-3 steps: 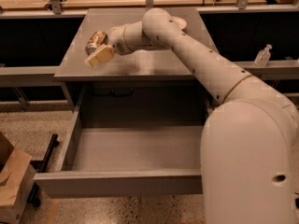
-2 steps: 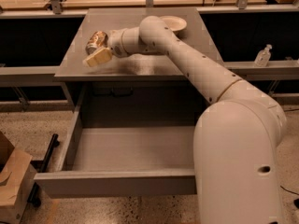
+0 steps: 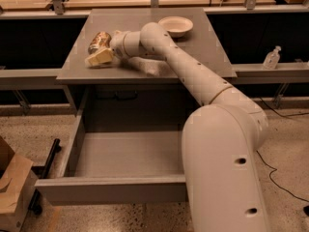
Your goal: Place orange can into top drawer
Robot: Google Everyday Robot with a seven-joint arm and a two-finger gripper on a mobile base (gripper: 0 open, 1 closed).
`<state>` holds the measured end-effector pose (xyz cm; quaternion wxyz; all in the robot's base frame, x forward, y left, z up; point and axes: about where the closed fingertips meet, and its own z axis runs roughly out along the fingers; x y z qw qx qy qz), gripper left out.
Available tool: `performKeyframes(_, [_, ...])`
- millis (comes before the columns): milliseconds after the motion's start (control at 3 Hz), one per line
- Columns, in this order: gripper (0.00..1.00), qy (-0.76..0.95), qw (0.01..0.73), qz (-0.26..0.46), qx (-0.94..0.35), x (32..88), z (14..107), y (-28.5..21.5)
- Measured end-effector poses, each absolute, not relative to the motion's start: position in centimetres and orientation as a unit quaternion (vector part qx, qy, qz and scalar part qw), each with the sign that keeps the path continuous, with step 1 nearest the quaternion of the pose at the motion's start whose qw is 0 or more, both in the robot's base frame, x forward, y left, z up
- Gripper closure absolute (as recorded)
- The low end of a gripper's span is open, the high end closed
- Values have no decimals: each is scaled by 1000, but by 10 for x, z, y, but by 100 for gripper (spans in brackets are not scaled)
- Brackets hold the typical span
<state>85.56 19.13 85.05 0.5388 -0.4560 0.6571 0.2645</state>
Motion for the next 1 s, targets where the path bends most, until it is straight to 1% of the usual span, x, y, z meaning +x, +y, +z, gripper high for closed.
performKeyframes(333, [0,654,550,261,-449,871,852,192])
performKeyframes(667, [13,651,553,264,-448,877,851,197])
performKeyframes(1000, [37,649,552,269,-449,877,850,201])
